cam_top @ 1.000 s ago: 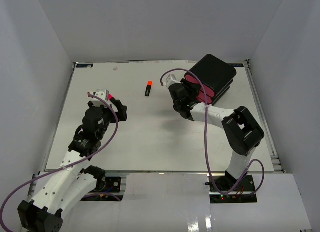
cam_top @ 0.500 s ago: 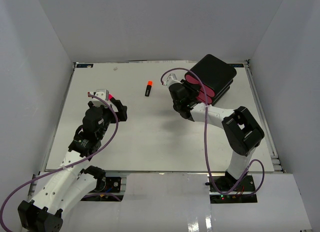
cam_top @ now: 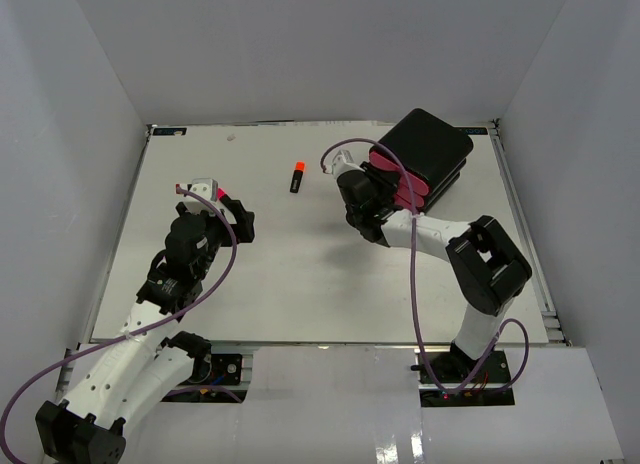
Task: Sort the stationery into containers
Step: Open the drawer in the storage box.
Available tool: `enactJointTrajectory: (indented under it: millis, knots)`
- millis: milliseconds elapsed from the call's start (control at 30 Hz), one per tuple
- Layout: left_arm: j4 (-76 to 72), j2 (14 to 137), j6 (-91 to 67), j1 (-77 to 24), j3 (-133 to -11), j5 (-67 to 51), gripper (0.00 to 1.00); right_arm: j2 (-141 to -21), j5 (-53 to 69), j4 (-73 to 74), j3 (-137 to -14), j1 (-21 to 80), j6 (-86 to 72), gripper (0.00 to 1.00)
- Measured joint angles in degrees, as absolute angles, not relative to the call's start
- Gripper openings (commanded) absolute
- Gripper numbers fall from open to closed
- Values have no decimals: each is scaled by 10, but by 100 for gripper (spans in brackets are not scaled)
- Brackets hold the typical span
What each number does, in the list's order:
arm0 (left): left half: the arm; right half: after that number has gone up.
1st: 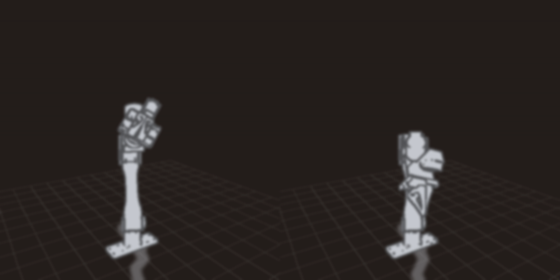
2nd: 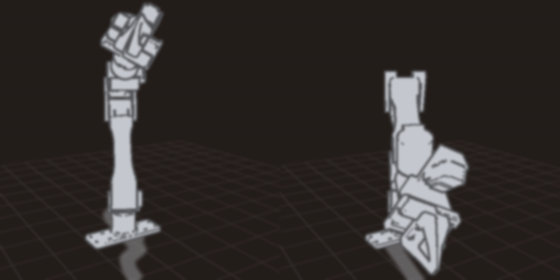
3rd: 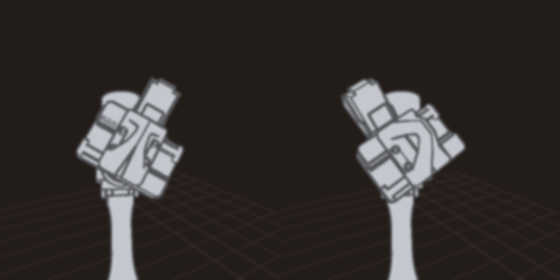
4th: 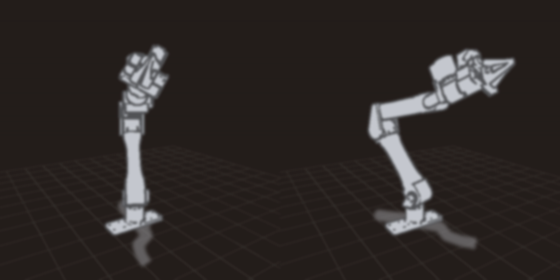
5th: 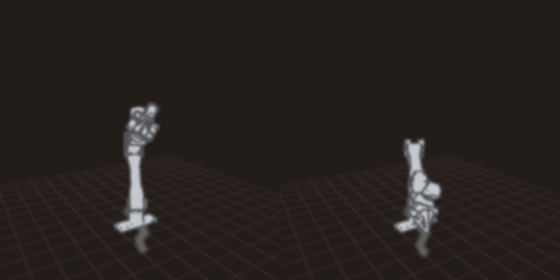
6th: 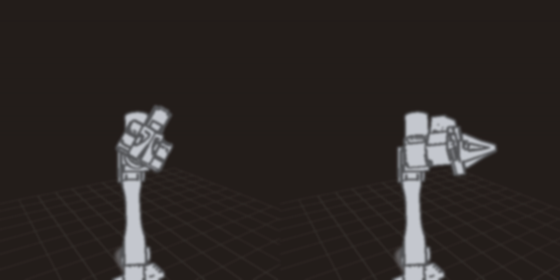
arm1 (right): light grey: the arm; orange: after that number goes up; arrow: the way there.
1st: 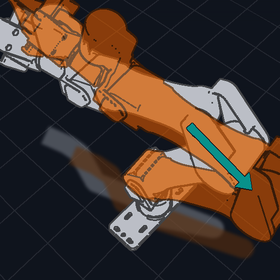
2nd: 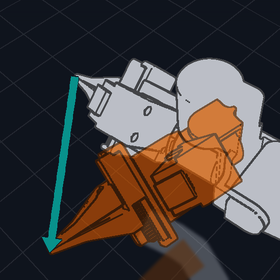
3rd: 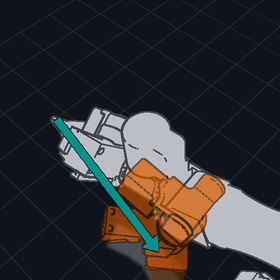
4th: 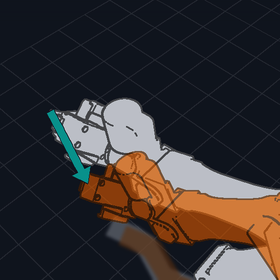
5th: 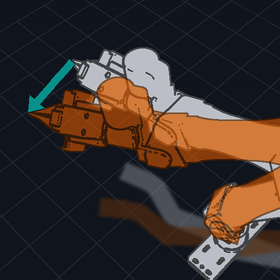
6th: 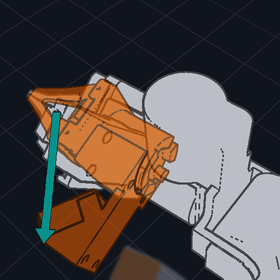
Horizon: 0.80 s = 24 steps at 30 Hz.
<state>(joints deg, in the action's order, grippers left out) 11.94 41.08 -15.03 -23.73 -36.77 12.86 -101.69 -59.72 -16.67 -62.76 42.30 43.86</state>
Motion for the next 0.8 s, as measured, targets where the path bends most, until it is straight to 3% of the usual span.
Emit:
enactJointTrajectory:
  millis: [667, 800]
  knots:
    - [119, 407, -150, -237, -368, 129, 98, -969, -605, 19, -628, 534, 286, 31]
    - [119, 406, -150, -237, -368, 129, 98, -969, -598, 44, -630, 550, 255, 40]
